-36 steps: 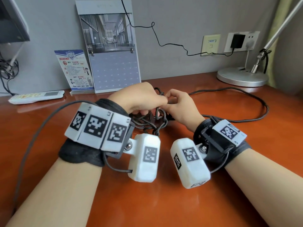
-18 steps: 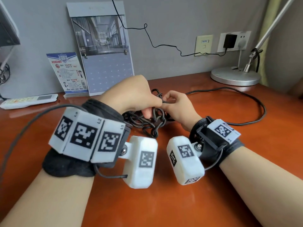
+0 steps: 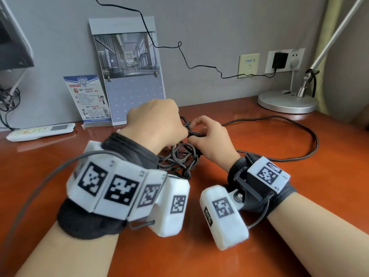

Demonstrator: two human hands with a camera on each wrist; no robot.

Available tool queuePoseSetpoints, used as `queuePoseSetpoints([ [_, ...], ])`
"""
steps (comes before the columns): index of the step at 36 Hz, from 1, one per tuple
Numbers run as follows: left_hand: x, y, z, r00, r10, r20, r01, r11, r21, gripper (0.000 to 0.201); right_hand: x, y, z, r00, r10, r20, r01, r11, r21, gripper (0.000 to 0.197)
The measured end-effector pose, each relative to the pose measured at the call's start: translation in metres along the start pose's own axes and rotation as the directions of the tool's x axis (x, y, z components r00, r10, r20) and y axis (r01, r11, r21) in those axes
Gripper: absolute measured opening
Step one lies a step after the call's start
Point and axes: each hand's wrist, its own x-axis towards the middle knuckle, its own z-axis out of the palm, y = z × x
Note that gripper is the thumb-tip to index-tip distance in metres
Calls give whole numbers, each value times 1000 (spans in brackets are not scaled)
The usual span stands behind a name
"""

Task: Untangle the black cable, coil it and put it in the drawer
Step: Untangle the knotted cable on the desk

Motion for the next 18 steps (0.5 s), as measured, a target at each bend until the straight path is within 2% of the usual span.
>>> queuePoseSetpoints([
  [4,-8,-10,-17,995,-31,93,35,999,-39,27,5,8,-7,994,97,-47,-99,994,-56,17],
  [8,-14,-14,-30,992,-64,104,70,996,-54,34,8,18,-21,971,192,-145,-202,978,-60,23],
  [10,-12,-16,-30,998,-66,22,67,996,-59,28,9,20,-26,962,195,-193,-209,976,-56,20],
  [13,-8,-11,-25,984,-43,-174,20,991,-130,23,8,18,-27,965,128,-229,-159,980,-118,17],
  [16,-6,2,-15,940,49,-338,-111,980,-167,13,7,10,-21,971,64,-231,-108,977,-184,14],
  [18,-1,6,-6,923,137,-359,-186,977,-107,15,5,4,-16,974,26,-225,-77,972,-222,13],
])
